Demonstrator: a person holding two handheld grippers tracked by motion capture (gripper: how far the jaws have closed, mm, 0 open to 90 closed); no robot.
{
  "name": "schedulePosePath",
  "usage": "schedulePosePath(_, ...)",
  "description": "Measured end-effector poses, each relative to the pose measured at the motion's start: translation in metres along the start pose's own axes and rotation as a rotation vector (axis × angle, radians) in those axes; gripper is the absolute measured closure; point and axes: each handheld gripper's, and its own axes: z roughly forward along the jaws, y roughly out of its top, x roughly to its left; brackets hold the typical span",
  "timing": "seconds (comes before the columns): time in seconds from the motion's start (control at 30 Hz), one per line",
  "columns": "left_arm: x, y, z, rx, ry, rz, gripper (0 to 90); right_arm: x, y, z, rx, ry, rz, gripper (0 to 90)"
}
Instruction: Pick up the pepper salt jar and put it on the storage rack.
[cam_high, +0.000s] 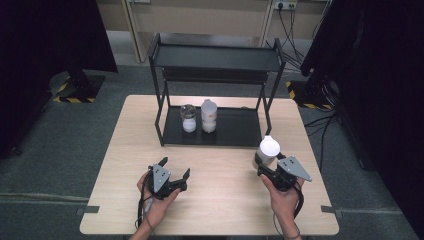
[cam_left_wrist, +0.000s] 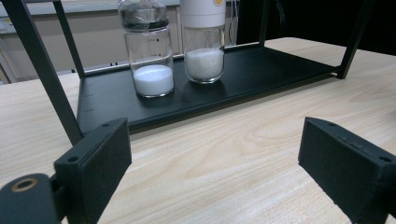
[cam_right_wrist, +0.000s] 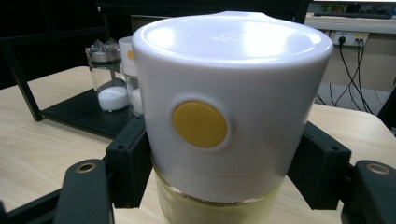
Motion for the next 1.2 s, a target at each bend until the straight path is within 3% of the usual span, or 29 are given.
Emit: schedulePosePath(1.2,-0.001,0.0,0.0,-0.007,0.002,0.005,9.1,0.018,0.032,0.062,-0.002,0.032,-0.015,31.0)
